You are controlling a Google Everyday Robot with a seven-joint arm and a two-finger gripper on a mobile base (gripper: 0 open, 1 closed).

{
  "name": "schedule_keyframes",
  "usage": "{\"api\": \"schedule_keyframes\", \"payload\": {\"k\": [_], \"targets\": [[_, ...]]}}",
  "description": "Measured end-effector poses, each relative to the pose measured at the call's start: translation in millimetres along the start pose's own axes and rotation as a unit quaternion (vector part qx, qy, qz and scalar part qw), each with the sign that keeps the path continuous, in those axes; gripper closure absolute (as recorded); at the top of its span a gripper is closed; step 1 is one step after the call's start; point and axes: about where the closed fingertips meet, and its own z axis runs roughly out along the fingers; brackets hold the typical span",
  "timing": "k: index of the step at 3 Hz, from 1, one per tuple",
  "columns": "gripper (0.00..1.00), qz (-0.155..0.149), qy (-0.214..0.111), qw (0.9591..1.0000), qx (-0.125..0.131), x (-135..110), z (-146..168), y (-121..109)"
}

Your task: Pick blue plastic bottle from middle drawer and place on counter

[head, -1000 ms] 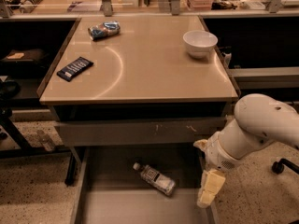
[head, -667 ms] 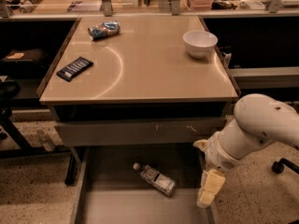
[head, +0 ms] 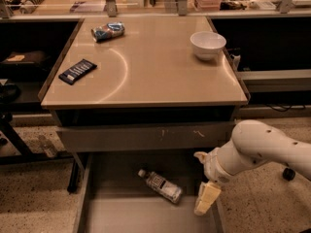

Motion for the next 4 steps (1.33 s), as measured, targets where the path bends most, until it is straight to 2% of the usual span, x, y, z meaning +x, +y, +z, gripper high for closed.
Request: {"api": "schedule_keyframes", "payload": {"k": [1,2,3,4], "targets": [[0.0,-0.009,-0.035,0.999,0.025,9,40,-14],[0.0,-0.025,-0.07,0.9966,0.036,13,90,-18],[0.0,-0.025,-0.07,0.9966,0.036,13,90,-18],[0.0,-0.007,-0.075,0.9968,0.025,17,105,-18]]}}
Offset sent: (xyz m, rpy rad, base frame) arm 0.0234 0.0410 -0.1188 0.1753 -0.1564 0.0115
